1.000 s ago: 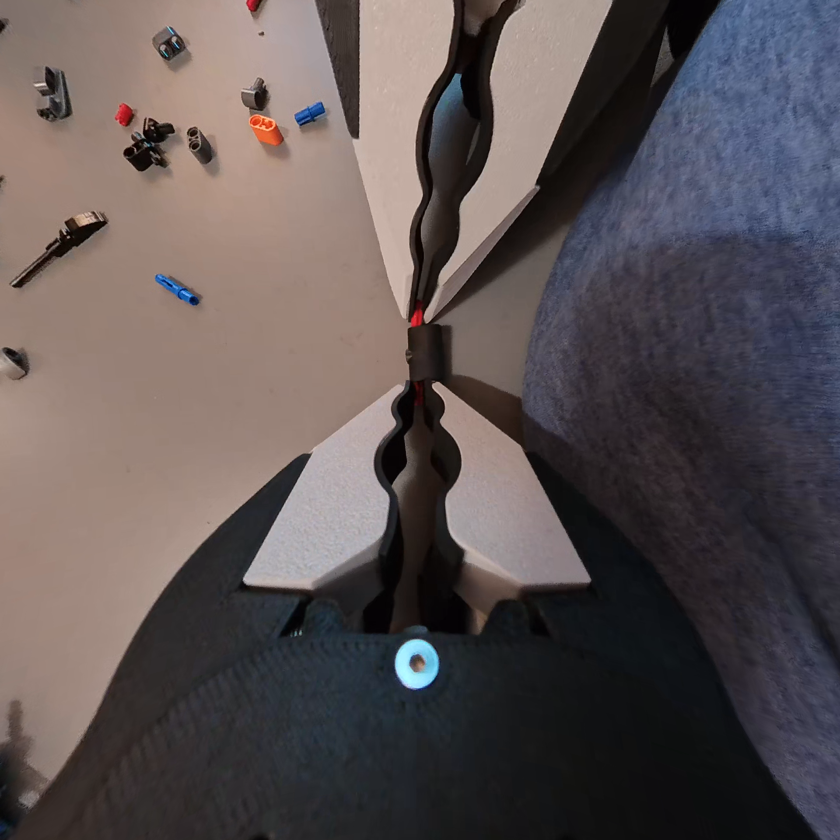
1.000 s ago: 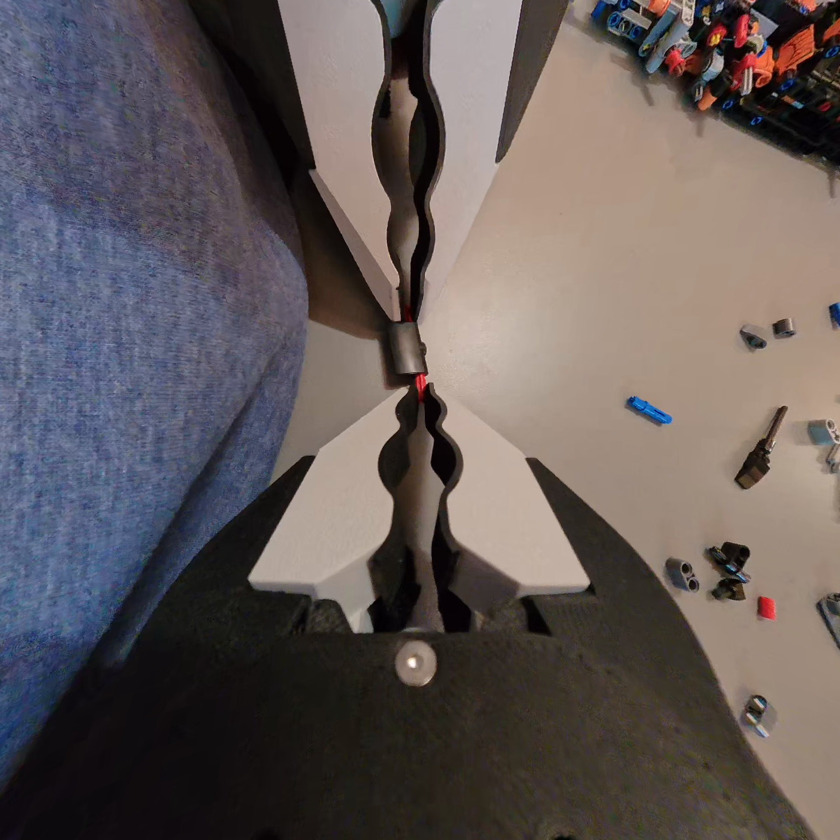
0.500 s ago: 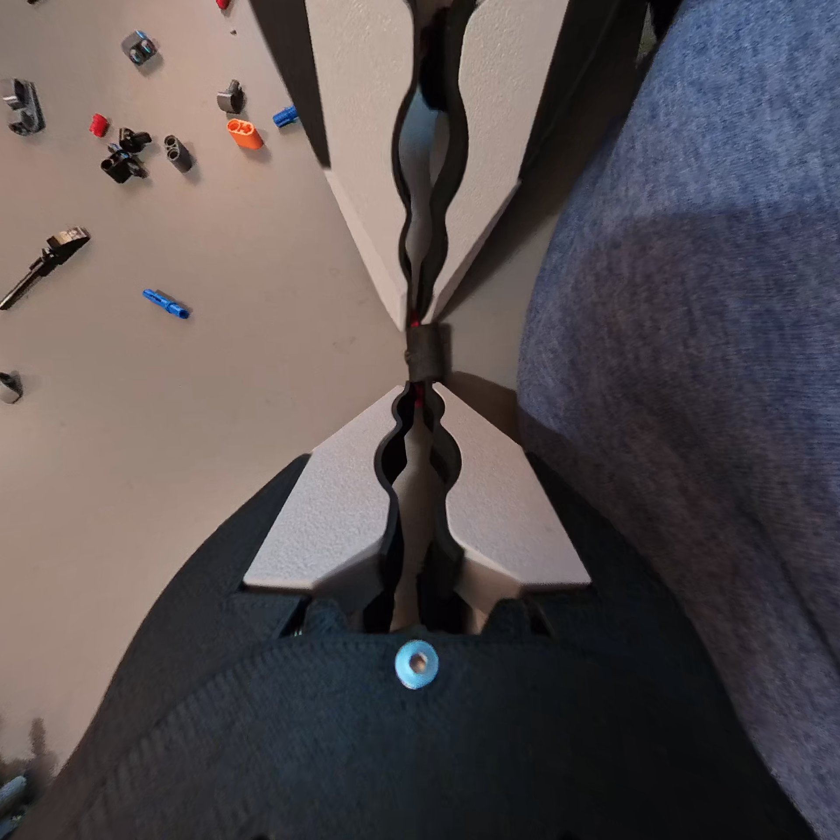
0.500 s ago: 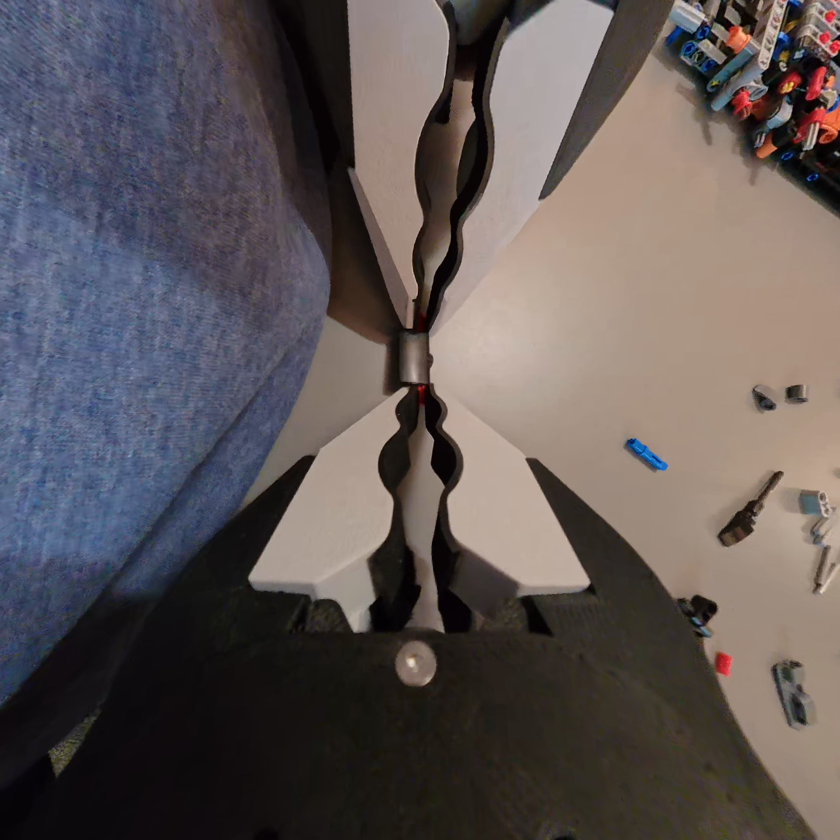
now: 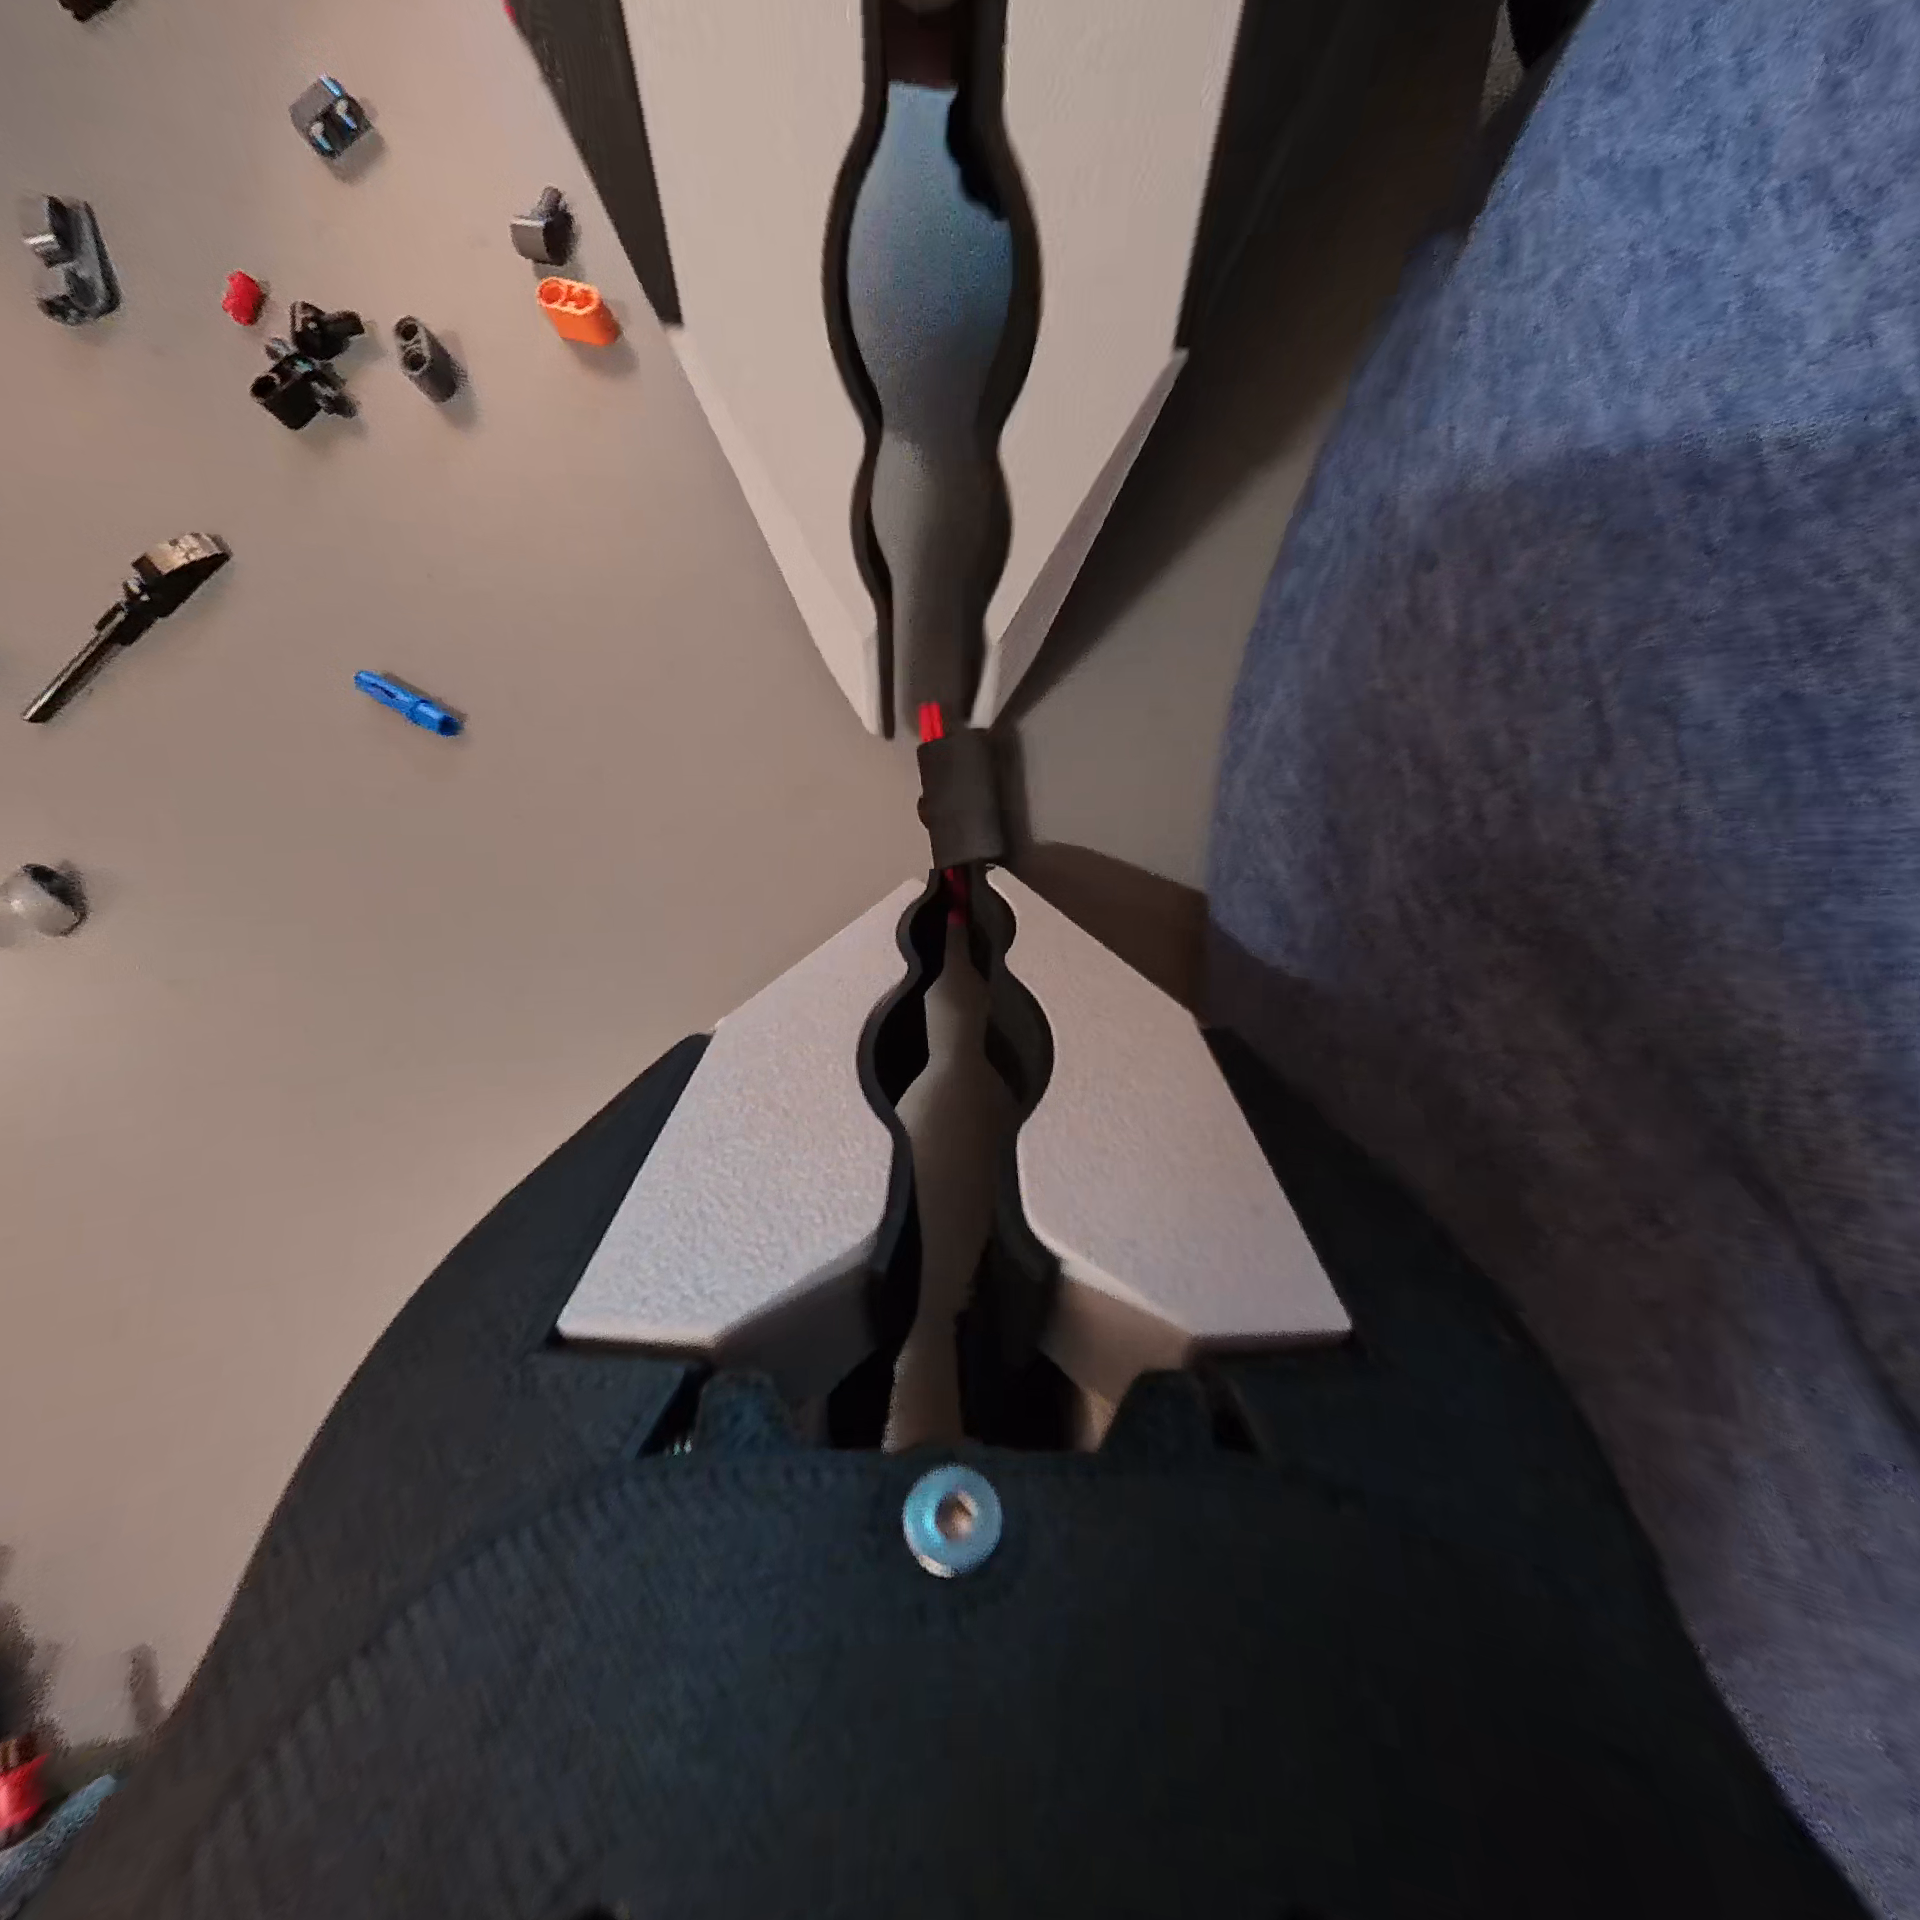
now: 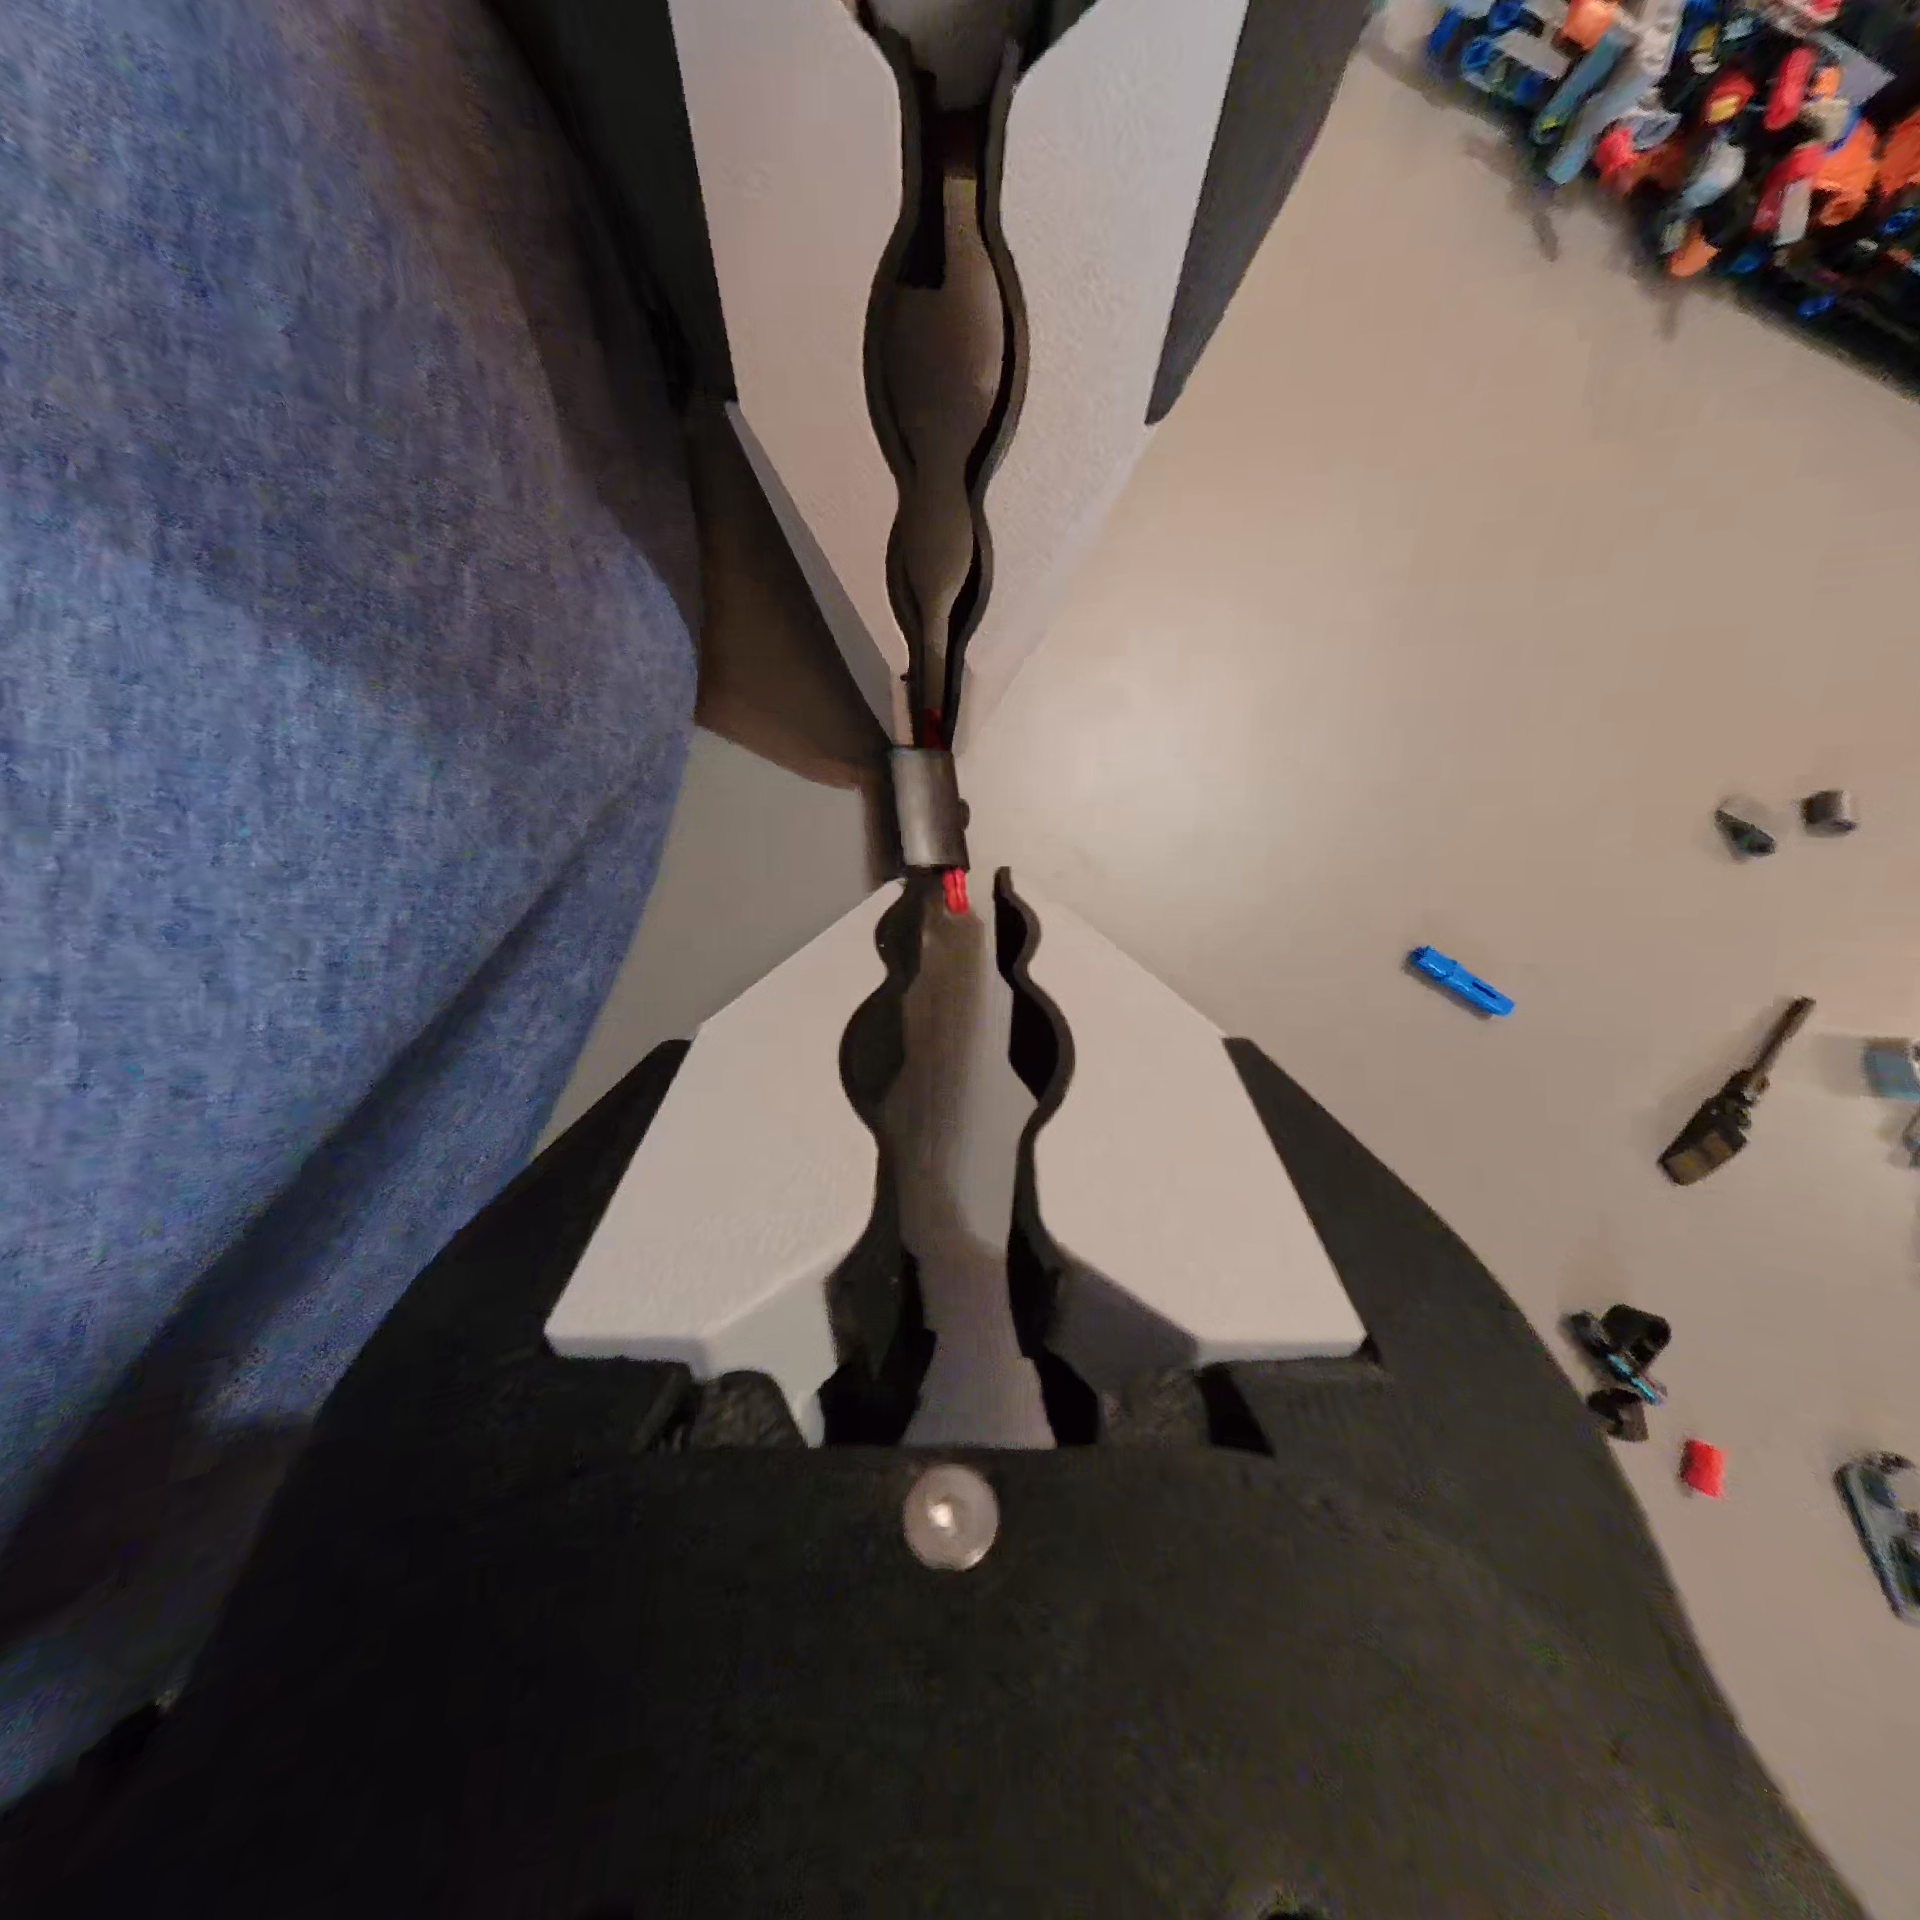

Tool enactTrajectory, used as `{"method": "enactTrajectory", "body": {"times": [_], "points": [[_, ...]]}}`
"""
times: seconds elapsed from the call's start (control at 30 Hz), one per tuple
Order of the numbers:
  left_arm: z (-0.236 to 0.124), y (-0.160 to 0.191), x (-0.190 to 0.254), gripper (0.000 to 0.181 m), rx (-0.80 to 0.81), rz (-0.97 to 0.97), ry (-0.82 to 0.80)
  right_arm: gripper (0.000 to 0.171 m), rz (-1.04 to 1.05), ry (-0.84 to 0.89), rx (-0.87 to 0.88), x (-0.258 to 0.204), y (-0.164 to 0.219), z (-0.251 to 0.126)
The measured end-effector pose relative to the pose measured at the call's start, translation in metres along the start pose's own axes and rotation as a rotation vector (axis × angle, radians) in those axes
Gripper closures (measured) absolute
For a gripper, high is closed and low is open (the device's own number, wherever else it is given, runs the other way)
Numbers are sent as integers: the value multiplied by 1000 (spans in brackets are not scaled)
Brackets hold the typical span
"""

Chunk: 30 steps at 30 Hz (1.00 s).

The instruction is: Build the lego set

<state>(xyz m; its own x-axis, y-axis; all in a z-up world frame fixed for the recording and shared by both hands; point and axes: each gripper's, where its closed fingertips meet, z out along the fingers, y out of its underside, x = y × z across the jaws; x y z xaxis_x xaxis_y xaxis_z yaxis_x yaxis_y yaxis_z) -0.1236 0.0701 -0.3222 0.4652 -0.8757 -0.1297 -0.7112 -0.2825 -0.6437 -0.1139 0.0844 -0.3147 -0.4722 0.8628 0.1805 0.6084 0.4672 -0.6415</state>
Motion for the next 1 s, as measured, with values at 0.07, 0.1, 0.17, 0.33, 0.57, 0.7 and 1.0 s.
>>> {"method": "enactTrajectory", "body": {"times": [0.07,0.1,0.17,0.33,0.57,0.7,1.0], "points": [[-2,0,-6,179,2,-8,-10,156,26,35,8,9,1,-8],[-4,1,-9,179,1,-11,-14,155,37,45,16,13,1,-13],[-6,0,-15,179,-3,-12,-31,155,45,70,44,20,-2,-24],[-4,0,-43,180,-20,-31,-99,157,88,156,112,47,-4,-49],[1,12,-79,180,-60,-62,-151,160,155,243,141,75,16,-50],[3,9,-84,179,-59,-30,-157,162,176,271,185,83,21,-55],[1,6,-87,155,-26,-21,-127,162,237,321,289,99,24,-71]]}}
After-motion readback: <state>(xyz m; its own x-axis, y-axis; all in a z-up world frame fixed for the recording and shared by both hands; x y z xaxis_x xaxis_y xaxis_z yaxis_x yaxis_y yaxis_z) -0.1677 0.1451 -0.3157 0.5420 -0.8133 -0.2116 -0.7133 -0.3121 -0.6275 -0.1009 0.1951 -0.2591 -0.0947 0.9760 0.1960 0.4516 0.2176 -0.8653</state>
